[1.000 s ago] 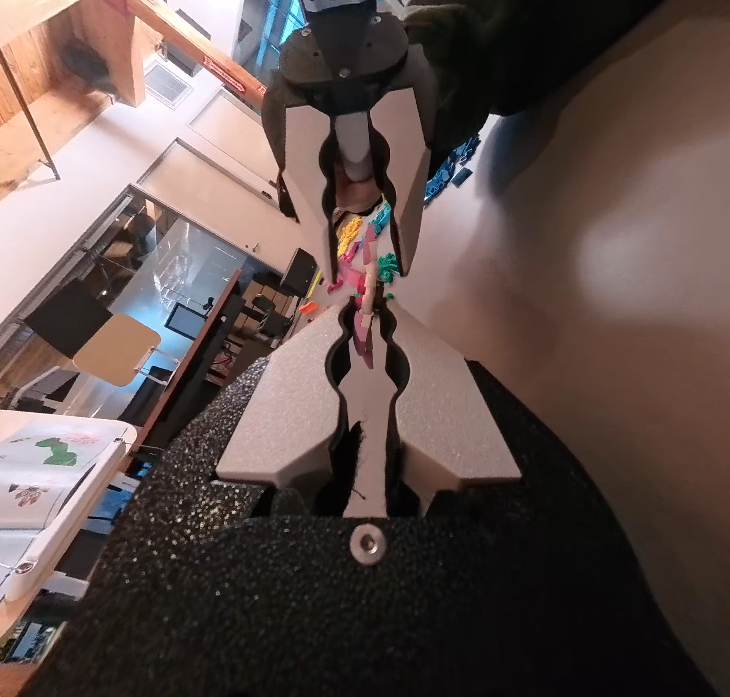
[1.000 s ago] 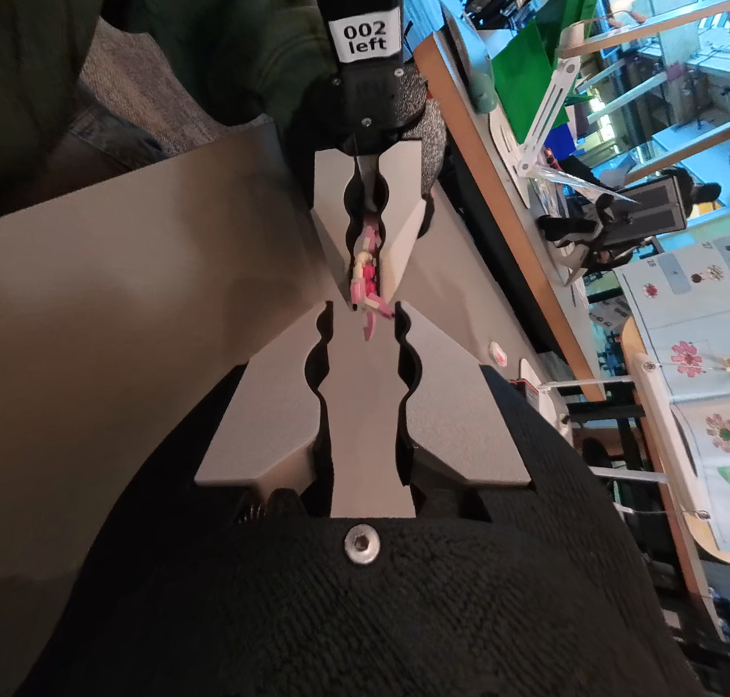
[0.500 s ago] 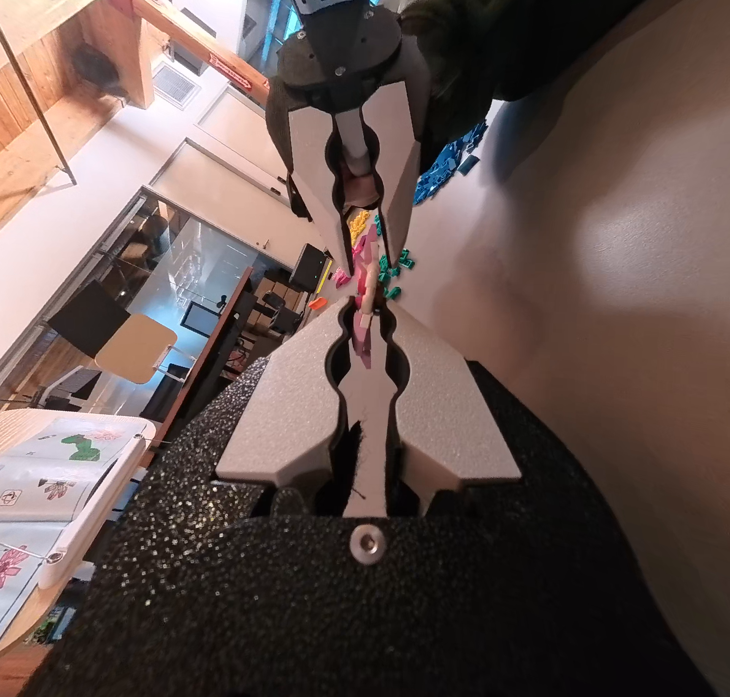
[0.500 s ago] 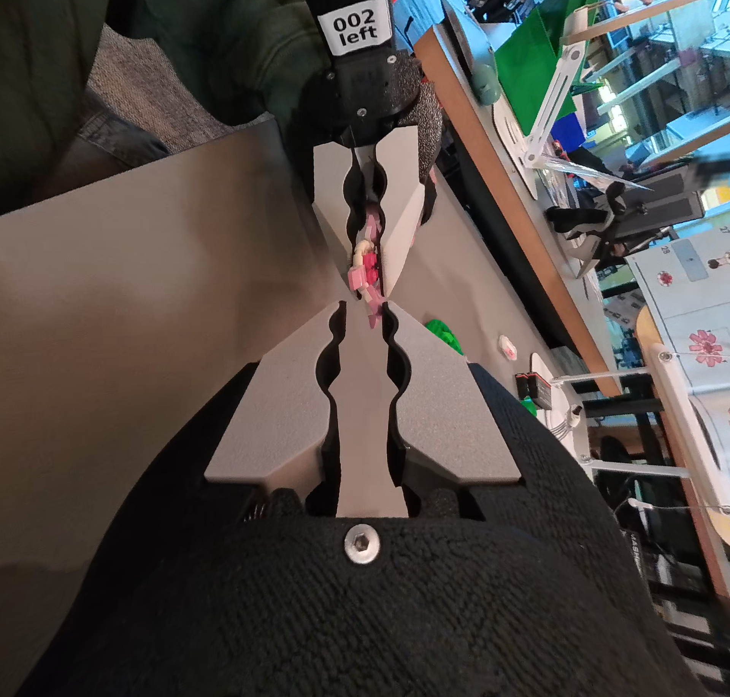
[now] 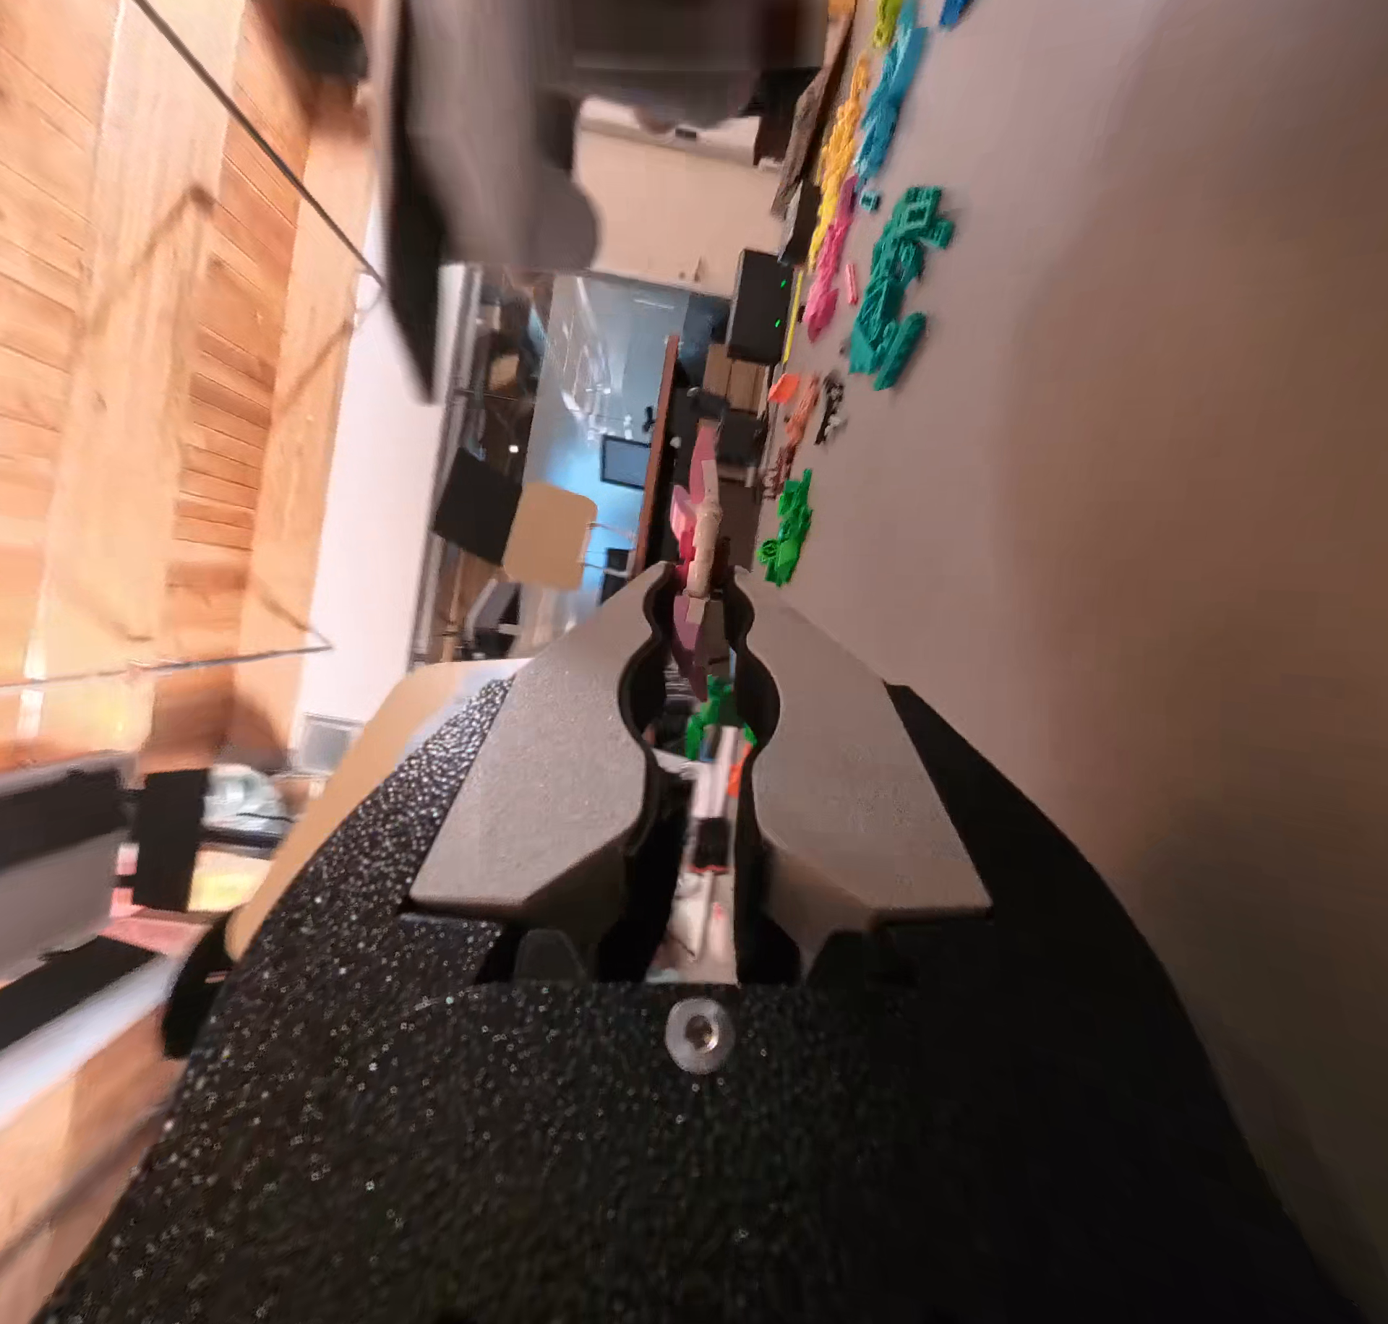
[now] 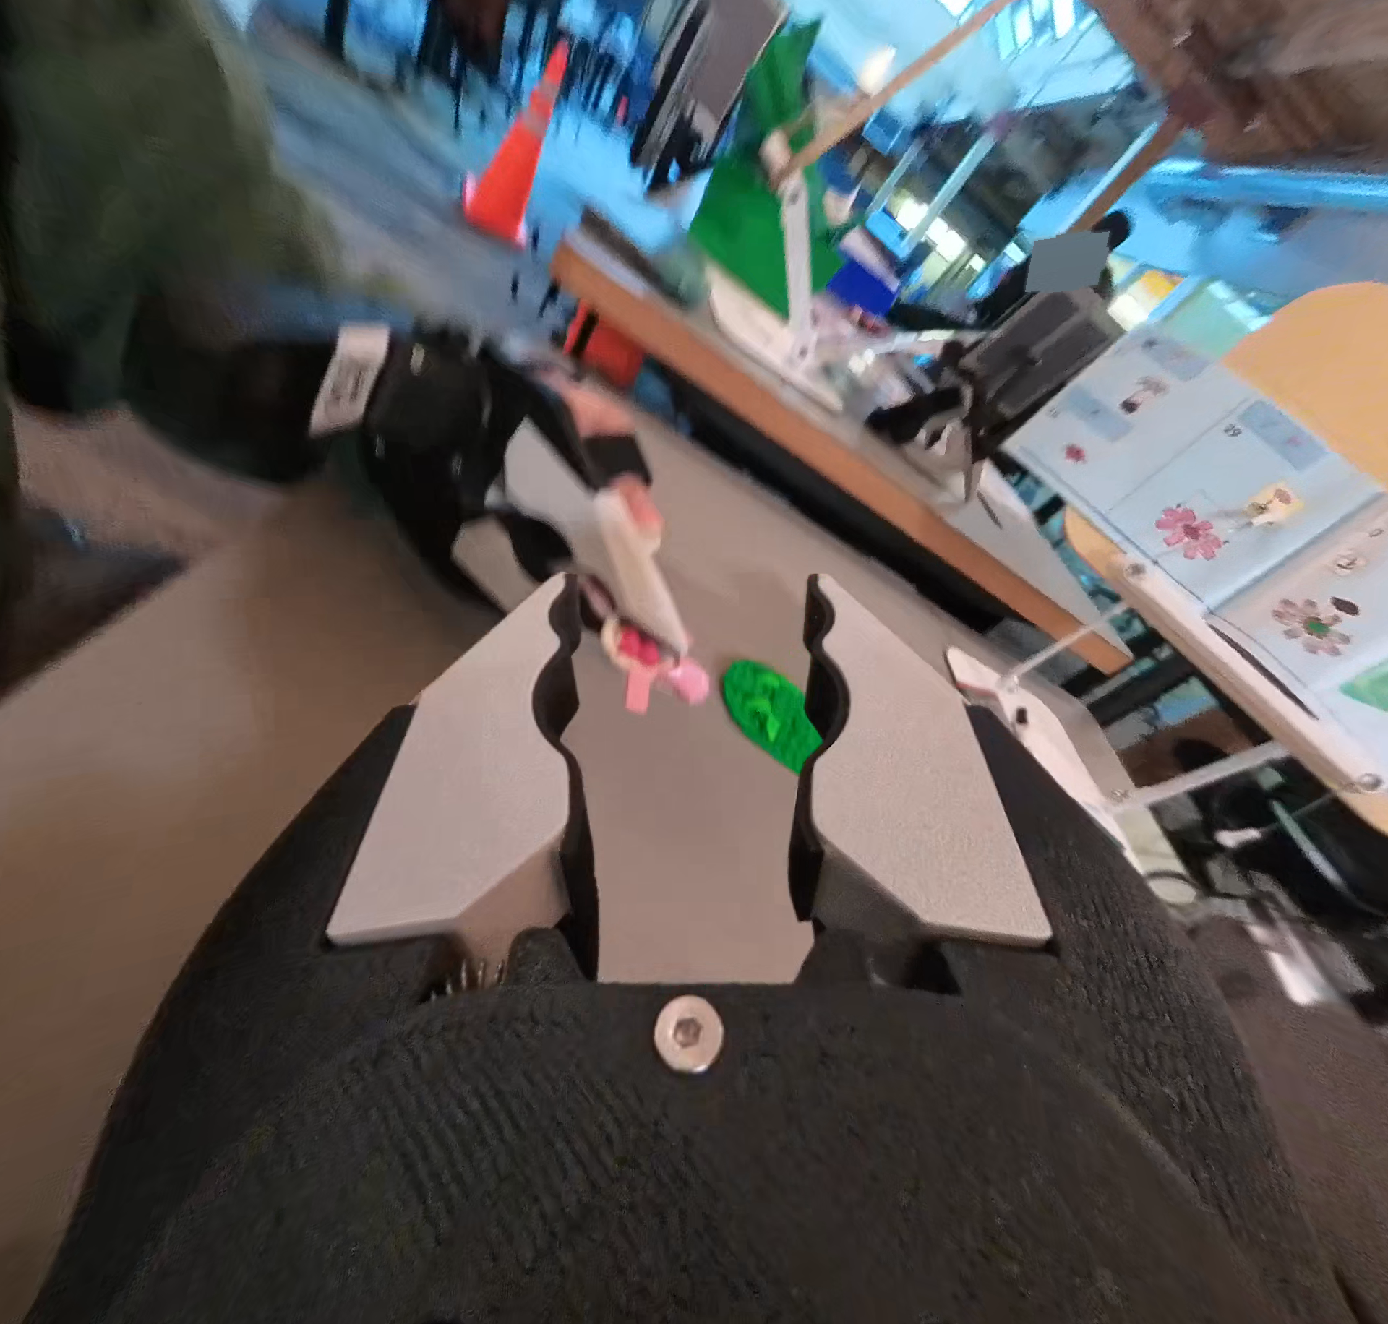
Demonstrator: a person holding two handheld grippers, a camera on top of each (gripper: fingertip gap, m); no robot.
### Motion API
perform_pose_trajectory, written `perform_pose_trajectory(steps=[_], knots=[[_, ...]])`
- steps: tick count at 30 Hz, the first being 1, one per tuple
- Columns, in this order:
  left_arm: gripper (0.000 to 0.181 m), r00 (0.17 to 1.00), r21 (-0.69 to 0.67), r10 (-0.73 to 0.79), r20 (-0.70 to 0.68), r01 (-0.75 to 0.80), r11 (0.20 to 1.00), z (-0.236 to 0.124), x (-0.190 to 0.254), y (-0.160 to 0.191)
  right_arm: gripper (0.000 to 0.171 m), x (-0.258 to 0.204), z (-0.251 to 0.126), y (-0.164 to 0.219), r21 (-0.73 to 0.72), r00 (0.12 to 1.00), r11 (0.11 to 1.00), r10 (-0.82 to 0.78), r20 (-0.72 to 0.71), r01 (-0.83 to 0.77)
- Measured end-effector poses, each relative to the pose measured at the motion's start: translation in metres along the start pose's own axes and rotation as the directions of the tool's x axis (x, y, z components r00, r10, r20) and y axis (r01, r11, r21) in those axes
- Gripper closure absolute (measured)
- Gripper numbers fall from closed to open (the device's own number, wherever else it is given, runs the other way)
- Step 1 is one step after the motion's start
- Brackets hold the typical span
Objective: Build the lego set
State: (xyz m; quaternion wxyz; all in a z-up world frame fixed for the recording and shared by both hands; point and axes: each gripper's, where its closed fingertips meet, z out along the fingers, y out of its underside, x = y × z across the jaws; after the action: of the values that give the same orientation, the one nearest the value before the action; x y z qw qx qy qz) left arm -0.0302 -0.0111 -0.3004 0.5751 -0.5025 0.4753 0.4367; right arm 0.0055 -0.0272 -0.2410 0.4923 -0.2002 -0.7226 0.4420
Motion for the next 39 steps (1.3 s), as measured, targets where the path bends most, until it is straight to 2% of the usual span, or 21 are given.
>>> perform_pose_trajectory(steps=[1, 4, 8, 11, 15, 23, 25, 28, 31, 35, 39], knots=[[0.173, 1.0, -0.005, 0.019, 0.005, -0.019, 1.0, 0.0, 0.0, 0.0, 0.111, 0.006, 0.0, -0.009, 0.045, 0.999, 0.998, 0.039, -0.033, -0.038], [0.172, 1.0, -0.026, -0.006, 0.005, 0.006, 1.0, 0.001, -0.001, 0.005, 0.112, 0.019, -0.004, -0.014, 0.057, 0.99, 0.998, 0.04, -0.137, -0.032], [0.172, 0.996, -0.071, -0.091, -0.022, 0.09, 0.993, 0.004, 0.001, 0.017, 0.122, -0.003, 0.006, 0.014, -0.158, 0.973, 0.973, -0.187, -0.134, 0.165], [0.172, 0.994, -0.079, -0.105, -0.038, 0.102, 0.992, 0.005, 0.003, 0.019, 0.131, -0.025, 0.021, 0.034, -0.277, 0.922, 0.898, -0.377, -0.084, 0.342], [0.172, 0.996, -0.07, -0.082, -0.047, 0.079, 0.994, 0.005, 0.006, 0.015, 0.139, -0.024, 0.034, 0.057, -0.449, 0.8, 0.725, -0.599, -0.036, 0.523], [0.172, 0.99, -0.019, -0.129, -0.064, 0.128, 0.992, 0.002, 0.005, 0.007, 0.166, -0.023, 0.04, 0.053, -0.493, 0.666, 0.597, -0.744, -0.047, 0.632], [0.17, 0.976, 0.052, -0.211, -0.055, 0.214, 0.975, -0.002, -0.003, 0.0, 0.167, -0.023, 0.04, 0.043, -0.446, 0.703, 0.657, -0.706, -0.08, 0.608], [0.145, 0.934, 0.225, -0.349, -0.073, 0.357, 0.907, -0.012, -0.018, -0.021, 0.167, -0.025, 0.033, 0.031, -0.33, 0.822, 0.797, -0.561, -0.097, 0.505], [0.127, 0.878, 0.286, -0.458, -0.142, 0.479, 0.83, -0.016, -0.023, -0.028, 0.167, -0.028, 0.025, 0.022, -0.201, 0.922, 0.912, -0.38, -0.079, 0.358], [0.131, 0.768, 0.336, -0.573, -0.286, 0.641, 0.69, -0.023, -0.027, -0.037, 0.167, -0.038, 0.023, 0.009, -0.013, 0.998, 0.998, -0.058, 0.02, 0.058], [0.139, 0.569, 0.344, -0.702, -0.428, 0.821, 0.455, -0.029, -0.04, -0.037, 0.167, -0.033, 0.019, 0.001, 0.109, 0.979, 0.974, 0.188, 0.083, -0.196]])
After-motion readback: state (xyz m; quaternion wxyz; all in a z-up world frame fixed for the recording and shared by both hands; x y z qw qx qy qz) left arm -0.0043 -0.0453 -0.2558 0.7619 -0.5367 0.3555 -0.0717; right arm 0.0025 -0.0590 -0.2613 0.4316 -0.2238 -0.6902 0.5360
